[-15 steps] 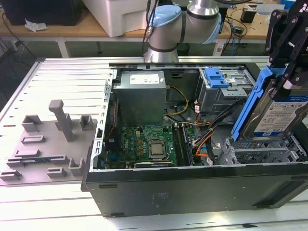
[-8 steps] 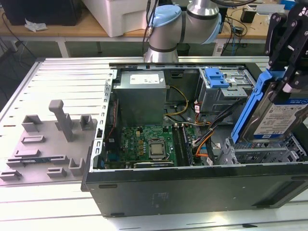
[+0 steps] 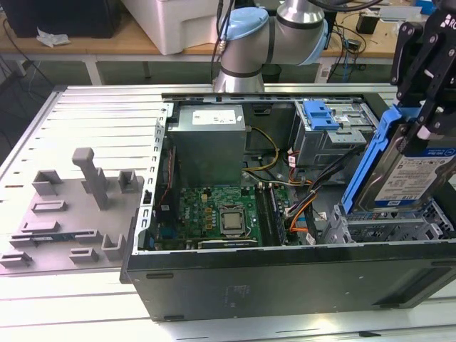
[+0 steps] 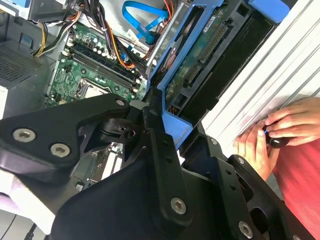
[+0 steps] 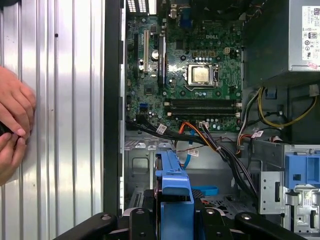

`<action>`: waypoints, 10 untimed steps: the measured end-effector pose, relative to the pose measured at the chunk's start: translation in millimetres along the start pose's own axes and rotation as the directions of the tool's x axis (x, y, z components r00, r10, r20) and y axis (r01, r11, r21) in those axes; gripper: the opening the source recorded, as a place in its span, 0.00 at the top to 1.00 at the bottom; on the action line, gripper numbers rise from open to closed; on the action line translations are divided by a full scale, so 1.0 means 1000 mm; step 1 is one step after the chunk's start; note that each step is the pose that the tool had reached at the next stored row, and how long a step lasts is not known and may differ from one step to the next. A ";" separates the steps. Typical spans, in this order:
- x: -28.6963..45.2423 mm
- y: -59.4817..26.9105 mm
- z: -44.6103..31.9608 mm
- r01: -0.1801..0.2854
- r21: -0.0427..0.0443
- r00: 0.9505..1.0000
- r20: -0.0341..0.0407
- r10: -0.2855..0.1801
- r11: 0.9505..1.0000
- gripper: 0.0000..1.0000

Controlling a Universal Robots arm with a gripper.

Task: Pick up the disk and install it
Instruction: 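Insert the disk into the insertion slot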

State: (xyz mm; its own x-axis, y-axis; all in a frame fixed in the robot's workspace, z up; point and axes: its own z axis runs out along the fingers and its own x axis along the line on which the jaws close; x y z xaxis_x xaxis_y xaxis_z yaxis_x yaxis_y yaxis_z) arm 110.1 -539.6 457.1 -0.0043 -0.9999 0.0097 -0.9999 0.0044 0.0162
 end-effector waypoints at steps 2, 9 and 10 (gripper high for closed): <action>0.0000 0.0000 0.0006 0.000 0.000 1.000 0.000 0.000 1.000 0.63; 0.0000 -0.0013 0.0018 0.000 0.000 1.000 0.000 0.000 1.000 0.63; 0.0000 -0.0015 0.0020 0.000 0.000 1.000 0.000 0.000 1.000 0.63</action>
State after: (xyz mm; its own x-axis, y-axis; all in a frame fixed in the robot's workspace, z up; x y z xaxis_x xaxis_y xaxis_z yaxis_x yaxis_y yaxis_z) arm 111.6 -539.6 455.0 -0.0044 -0.9999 0.0097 -0.9999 0.0045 0.0162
